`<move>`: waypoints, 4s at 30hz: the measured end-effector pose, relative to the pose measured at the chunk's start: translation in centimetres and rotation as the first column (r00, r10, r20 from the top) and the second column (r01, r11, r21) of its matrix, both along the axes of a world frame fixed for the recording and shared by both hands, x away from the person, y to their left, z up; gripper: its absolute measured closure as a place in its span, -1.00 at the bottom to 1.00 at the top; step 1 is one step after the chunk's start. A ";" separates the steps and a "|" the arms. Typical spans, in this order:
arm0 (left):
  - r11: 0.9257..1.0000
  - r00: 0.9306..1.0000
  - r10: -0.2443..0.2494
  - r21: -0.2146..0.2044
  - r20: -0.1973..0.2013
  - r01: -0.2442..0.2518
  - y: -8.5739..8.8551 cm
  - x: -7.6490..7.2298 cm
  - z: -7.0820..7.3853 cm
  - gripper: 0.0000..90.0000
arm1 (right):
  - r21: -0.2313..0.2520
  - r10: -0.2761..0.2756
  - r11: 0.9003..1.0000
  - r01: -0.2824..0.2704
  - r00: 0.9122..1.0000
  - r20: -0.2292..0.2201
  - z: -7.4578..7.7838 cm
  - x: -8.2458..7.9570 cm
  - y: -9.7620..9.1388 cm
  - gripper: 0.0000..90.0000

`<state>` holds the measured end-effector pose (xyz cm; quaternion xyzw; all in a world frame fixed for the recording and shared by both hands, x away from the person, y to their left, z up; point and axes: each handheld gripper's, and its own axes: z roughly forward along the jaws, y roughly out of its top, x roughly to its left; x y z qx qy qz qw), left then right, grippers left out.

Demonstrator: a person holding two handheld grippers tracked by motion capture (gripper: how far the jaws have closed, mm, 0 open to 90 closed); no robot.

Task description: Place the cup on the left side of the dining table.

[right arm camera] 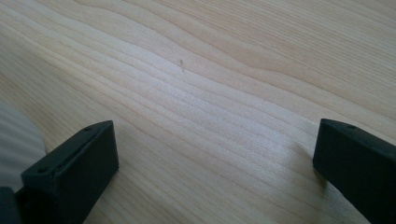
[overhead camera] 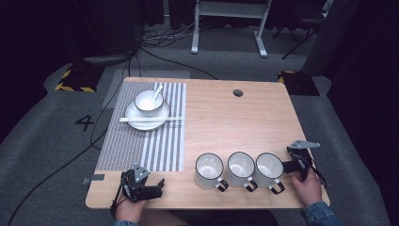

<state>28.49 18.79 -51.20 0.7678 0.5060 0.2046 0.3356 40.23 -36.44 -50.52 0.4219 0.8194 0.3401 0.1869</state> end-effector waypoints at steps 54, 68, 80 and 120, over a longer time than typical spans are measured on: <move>0.971 0.933 0.072 -0.241 0.353 0.016 -2.2 -3.3 5.6 -0.96 | 0.000 0.000 1.000 0.000 1.000 0.000 0.0 0.0 0.0 -1.00; 0.957 0.942 -0.025 -0.266 0.333 0.119 -4.4 -3.0 6.0 -0.93 | 0.000 0.000 1.000 0.000 1.000 0.000 0.0 0.0 0.0 -1.00; 0.930 0.932 -0.203 -0.239 0.301 0.279 -8.4 -2.6 6.3 -0.93 | 0.001 -0.002 1.000 0.002 1.000 -0.001 0.0 -0.1 0.0 -0.99; 0.938 0.948 -0.317 -0.158 -0.038 0.307 -15.0 2.5 1.5 -0.98 | 0.000 -0.005 1.000 0.005 1.000 -0.001 0.0 -0.1 0.0 -0.99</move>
